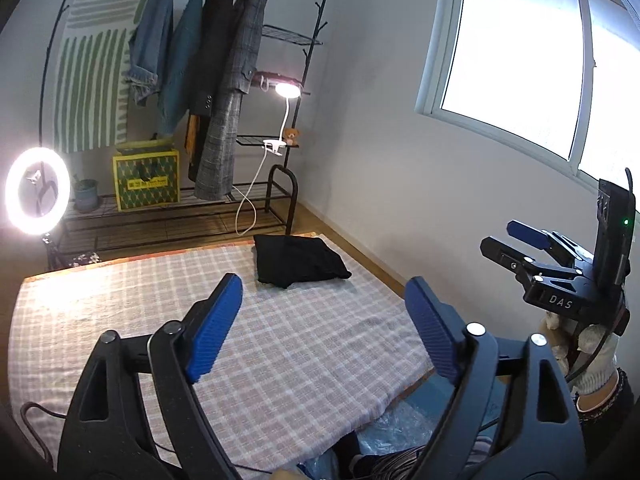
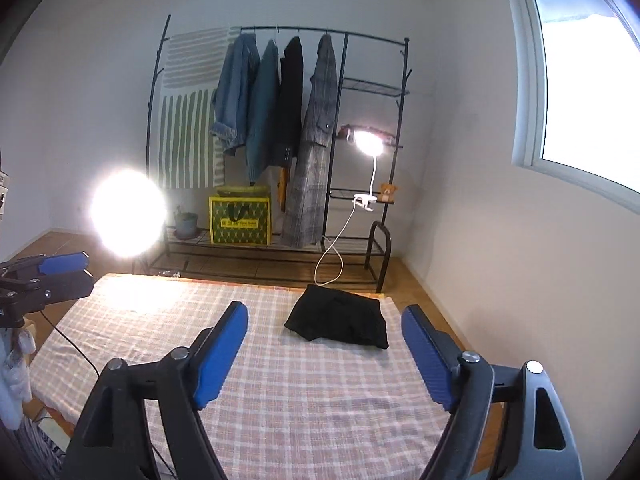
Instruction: Fold large clothes
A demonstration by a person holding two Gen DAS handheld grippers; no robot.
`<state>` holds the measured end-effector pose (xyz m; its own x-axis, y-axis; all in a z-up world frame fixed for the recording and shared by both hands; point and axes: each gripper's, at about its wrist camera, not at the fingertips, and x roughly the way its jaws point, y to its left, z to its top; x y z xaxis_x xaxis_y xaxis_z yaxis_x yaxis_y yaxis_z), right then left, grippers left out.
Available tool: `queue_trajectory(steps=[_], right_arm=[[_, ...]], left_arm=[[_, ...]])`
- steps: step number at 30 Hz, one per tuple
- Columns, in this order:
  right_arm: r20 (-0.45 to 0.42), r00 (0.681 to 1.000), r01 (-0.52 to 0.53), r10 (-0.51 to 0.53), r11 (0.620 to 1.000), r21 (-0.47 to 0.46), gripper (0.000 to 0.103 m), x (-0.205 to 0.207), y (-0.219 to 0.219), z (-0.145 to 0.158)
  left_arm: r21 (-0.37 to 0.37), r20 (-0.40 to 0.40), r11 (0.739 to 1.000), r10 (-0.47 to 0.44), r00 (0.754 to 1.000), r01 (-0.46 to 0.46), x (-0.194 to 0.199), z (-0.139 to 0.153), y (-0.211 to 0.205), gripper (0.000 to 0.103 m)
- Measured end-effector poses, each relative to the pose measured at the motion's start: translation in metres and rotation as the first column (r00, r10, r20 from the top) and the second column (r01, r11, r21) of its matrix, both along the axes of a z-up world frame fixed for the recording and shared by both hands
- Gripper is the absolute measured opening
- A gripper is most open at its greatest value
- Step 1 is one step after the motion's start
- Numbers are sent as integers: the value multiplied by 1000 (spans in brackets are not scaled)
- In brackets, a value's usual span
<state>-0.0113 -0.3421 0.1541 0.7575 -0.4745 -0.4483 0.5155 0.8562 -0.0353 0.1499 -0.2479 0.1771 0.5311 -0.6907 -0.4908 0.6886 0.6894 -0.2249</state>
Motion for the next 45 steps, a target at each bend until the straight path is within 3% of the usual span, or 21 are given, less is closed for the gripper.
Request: queue_trajectory(steps=[3,6,15,20,32,38,45], right_arm=[[18,1000,2,-2,1000,1,89,-8,13,4],[33,999,25,-24,999,-29,103,-11,22,9],[67,997,28,-24,997,-66,103,-28,49,27],[63,998,23,-20,999,-45,103,-32,54,23],[33,998,42,-46,994,100,103,-19,29,-40],[21,994,99,-103,982,158,103,-6,6,-67],[-9,989,144,-145,982,124,103,21,-4,-98]], left_arm=[[6,12,1000,10,1000,-11,-10,3,12,88],[2,35,1000,20,999,-20,-22,8,23,88],[-9,97,999,50,994,-49,-52,35,52,100],[26,107,997,65,992,-69,-57,30,59,103],[132,141,976,156,978,-175,-63,-21,46,103],[124,130,977,159,979,-175,-54,-37,40,103],[128,86,972,189,978,-199,-23,-71,27,103]])
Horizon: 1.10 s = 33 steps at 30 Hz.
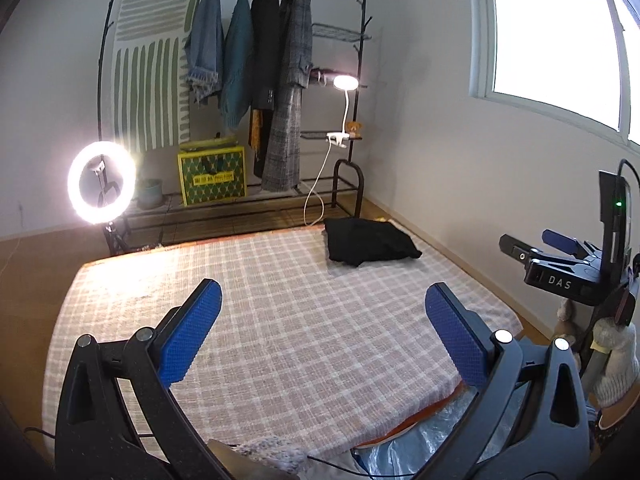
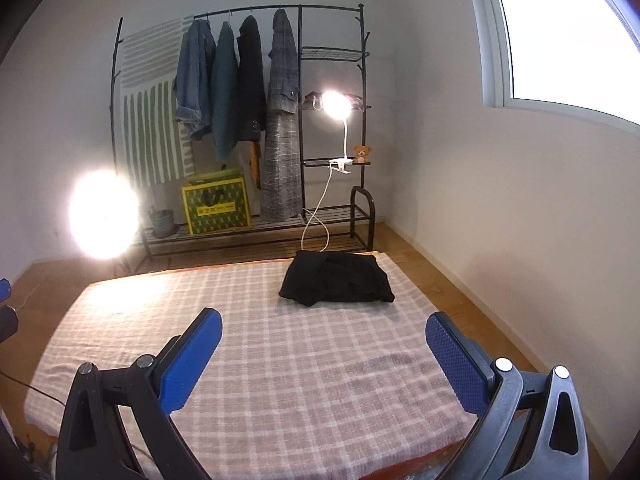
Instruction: Fold large clothes
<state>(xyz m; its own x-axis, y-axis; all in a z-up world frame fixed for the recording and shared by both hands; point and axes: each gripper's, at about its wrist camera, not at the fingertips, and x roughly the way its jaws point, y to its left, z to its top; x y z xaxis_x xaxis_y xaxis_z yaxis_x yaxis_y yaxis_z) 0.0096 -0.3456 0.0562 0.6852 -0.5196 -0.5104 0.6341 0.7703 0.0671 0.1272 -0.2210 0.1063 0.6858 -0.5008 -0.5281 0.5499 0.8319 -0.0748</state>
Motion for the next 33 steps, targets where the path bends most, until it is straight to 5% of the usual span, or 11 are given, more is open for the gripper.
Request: queue_trajectory(steps=[17,33], right_arm=[[-4,997,76,-76,995,60,103,33,-41,-76],[-27,994,105,-103,991,82,103,30,-54,-90]], left_arm=[[90,-34,995,35,999,-32,49,-55,-34,103],[104,-53,994,23,998,-17,54,-64,-43,103]])
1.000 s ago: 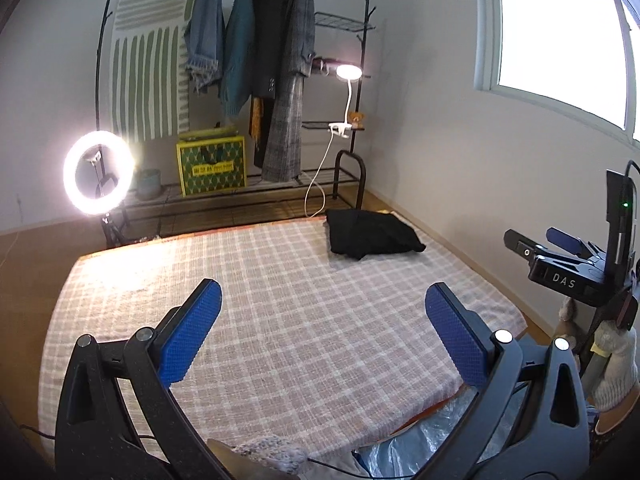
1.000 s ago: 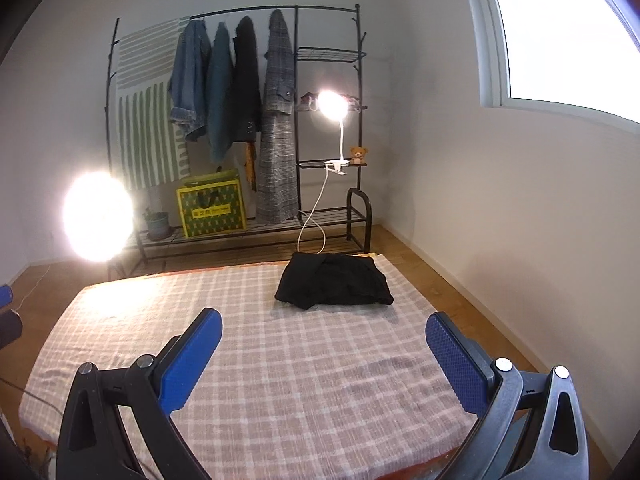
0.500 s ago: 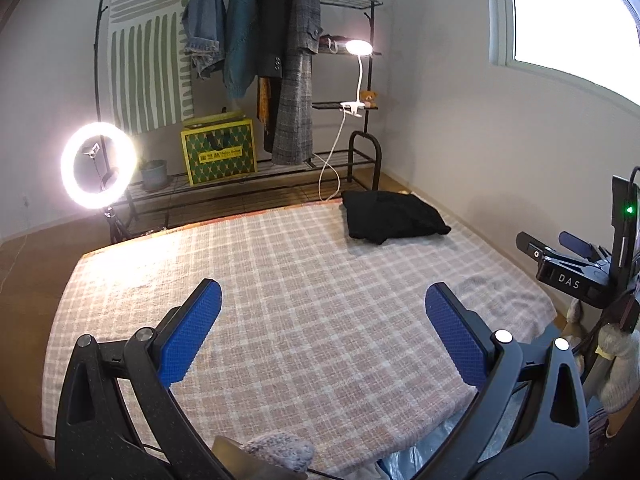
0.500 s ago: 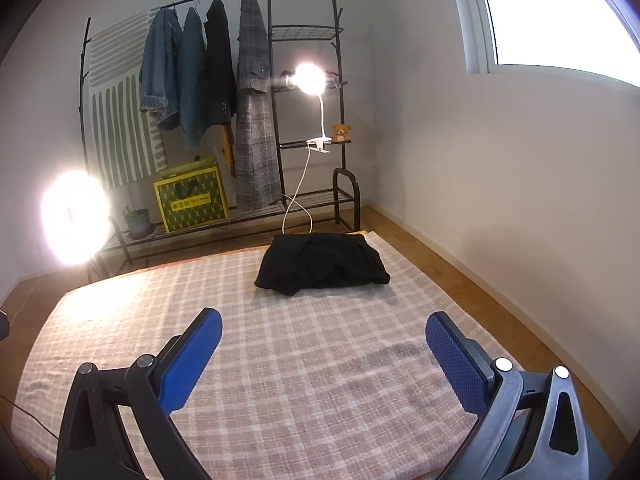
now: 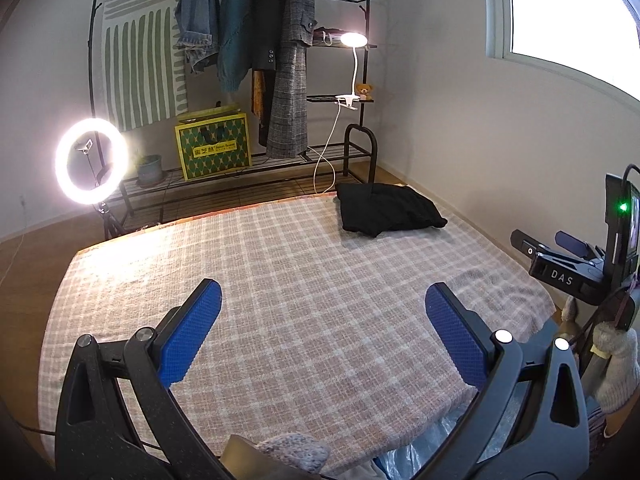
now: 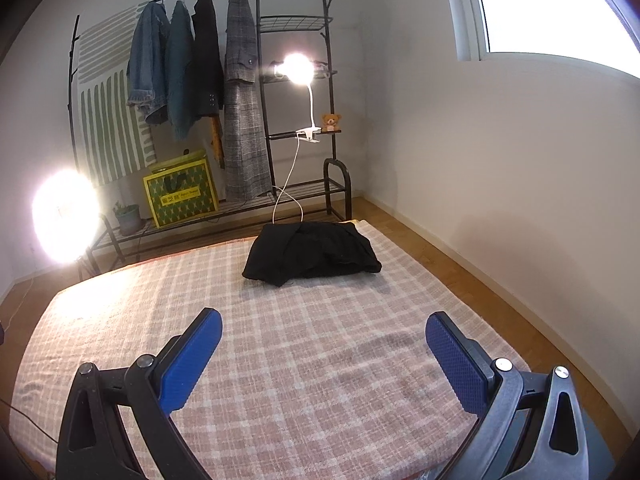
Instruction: Fold large clothes
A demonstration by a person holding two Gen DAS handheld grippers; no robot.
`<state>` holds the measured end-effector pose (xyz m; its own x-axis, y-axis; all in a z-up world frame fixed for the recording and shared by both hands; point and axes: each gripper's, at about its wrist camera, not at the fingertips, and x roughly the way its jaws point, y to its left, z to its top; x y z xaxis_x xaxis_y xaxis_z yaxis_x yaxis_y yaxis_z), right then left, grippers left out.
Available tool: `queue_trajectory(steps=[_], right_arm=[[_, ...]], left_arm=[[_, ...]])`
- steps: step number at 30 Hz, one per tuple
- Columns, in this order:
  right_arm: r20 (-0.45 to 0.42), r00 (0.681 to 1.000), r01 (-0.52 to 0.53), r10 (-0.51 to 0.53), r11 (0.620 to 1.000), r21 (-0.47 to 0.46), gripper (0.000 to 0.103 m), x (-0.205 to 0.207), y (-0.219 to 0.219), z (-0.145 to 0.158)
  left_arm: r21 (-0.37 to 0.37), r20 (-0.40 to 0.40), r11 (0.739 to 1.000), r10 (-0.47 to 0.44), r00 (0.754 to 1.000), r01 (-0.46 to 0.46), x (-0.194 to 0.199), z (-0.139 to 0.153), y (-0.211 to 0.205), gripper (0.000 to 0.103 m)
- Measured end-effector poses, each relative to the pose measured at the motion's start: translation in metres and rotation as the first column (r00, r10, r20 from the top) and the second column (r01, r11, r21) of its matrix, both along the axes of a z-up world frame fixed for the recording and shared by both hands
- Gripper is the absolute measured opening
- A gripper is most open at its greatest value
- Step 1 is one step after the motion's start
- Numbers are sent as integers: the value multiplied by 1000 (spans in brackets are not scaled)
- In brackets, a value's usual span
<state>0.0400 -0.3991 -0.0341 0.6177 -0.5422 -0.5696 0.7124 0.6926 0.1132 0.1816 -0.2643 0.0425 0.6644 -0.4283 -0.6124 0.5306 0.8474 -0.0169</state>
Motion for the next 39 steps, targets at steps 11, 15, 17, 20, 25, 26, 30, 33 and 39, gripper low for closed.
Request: queue_trajectory(steps=[11,15,17,20,25,26,30,33,39], right_arm=[[0,1000,-9,9,1000,8,103,5,3,0],[0,1000,-13,13,1000,15,103,6,4,0],[-1,1000,-14,14,1000,16,103,7,5,-1],[-3,1000,-17,17,1000,17,103,8,5,-2],[2,1000,-16,16,1000,22,103,8,4,-2],[4,1000,-16,16,1000,24,103,8,4,-2],[7,1000,-16,16,1000,26,103,7,4,-2],[11,1000,-16,16,999,29,103,6,5,-2],[18,1000,-18,18,999,36,103,4,6,-1]], left_arm=[[-5,9,1000,16,1000,-16,-4,1,1,103],[-5,12,1000,19,1000,-19,-5,2,2,103],[-3,12,1000,22,1000,-22,-5,2,2,103],[-6,11,1000,30,999,-30,-10,4,3,103],[-8,14,1000,29,999,-29,-10,4,6,103],[-8,15,999,32,999,-32,-10,5,6,103],[-9,20,999,45,999,-45,-13,6,7,103],[-12,20,999,51,998,-51,-13,7,9,103],[-15,29,998,58,998,-58,-15,9,10,103]])
